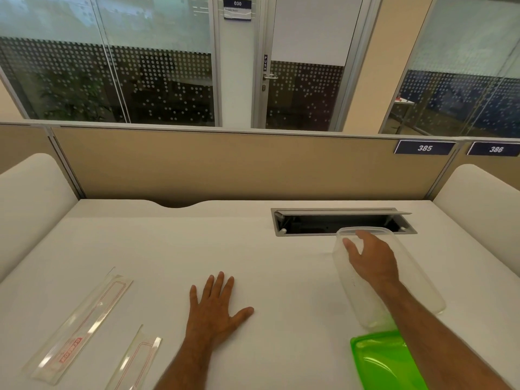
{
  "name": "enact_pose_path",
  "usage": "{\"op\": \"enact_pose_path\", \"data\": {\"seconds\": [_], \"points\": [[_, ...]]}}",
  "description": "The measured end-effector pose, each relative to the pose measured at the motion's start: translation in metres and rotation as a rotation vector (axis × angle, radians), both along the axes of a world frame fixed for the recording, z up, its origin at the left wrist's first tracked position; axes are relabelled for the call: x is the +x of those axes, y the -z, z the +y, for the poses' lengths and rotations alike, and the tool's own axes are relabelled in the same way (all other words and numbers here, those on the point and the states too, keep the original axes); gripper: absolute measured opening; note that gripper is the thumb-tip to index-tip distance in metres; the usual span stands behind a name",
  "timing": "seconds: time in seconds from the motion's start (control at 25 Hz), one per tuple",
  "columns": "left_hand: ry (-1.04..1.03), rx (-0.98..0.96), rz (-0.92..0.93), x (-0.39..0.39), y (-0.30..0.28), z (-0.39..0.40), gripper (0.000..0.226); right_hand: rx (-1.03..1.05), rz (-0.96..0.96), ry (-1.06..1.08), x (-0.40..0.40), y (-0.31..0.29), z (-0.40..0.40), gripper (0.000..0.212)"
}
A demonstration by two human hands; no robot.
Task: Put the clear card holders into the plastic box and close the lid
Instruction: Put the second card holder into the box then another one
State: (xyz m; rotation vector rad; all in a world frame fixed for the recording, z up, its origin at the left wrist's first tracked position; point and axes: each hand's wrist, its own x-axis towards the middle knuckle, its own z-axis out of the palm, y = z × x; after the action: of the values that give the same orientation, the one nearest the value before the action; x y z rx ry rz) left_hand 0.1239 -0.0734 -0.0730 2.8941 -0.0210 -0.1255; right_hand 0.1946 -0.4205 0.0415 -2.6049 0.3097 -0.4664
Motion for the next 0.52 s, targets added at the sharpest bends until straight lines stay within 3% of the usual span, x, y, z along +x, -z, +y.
{"op": "enact_pose_path", "data": {"seconds": [0.24, 0.52], "points": [[-0.036, -0.014, -0.032, -0.021, 0.0, 0.001, 0.113, -0.2, 0.115, -0.425, -0.019, 0.013, 0.062, 0.08], [-0.068, 0.003, -0.054, -0.044, -0.02, 0.018, 0.115, -0.3, 0.304, -0.524, -0.052, 0.041, 0.129, 0.091]]}}
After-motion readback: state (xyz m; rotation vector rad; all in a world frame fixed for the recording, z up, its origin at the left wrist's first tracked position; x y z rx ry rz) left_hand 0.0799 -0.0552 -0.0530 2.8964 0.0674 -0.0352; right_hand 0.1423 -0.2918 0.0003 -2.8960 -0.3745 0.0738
